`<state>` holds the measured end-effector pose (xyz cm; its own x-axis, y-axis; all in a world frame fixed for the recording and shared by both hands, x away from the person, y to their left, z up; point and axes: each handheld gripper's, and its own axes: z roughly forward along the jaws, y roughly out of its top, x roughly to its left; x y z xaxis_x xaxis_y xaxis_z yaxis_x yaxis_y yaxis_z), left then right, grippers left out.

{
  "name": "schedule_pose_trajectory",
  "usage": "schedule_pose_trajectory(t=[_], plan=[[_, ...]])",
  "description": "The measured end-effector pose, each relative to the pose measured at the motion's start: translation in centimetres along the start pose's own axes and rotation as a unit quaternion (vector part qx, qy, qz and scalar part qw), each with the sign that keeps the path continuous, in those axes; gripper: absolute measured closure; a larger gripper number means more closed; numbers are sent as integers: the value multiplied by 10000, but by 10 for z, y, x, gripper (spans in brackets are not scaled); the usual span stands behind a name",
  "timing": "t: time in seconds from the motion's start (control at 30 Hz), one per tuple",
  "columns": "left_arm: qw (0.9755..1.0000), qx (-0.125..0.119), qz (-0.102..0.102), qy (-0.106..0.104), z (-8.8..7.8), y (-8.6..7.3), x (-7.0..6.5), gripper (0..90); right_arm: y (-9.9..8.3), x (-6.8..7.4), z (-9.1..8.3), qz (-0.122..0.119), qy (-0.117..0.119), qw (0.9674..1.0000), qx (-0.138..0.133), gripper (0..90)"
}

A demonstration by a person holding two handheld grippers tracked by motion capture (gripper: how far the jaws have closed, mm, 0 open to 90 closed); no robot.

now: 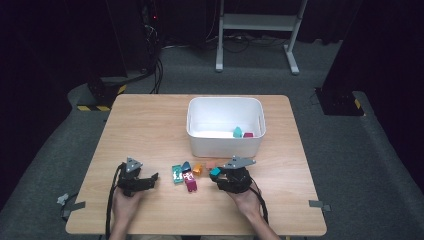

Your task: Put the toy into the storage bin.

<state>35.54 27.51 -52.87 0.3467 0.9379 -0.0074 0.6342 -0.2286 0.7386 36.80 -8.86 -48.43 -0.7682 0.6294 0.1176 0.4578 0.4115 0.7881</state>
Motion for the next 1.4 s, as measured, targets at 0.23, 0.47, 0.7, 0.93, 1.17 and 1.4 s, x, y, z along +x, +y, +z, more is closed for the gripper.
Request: schedule_pose_trajectory(t=[0.23,0.47,0.7,0.93,1.17,1.4], plan=[[10000,2,8,2,0,0,0,175,2,-4,-7,9,14,10000,-28,585],[10000,2,5,2,0,0,0,175,10,-8,-19,-30,-7,9999,-142,585],[10000,2,8,5,0,0,0,175,14,-10,-25,-56,0,9999,-126,585],[10000,1,4,4,0,0,0,175,21,-11,-31,-93,-41,9996,-272,586],[10000,1,7,5,0,0,0,175,25,-14,-35,-79,-25,9996,-278,585],[10000,1,2,5,0,0,0,175,30,-19,-40,-53,-42,9995,-306,585]])
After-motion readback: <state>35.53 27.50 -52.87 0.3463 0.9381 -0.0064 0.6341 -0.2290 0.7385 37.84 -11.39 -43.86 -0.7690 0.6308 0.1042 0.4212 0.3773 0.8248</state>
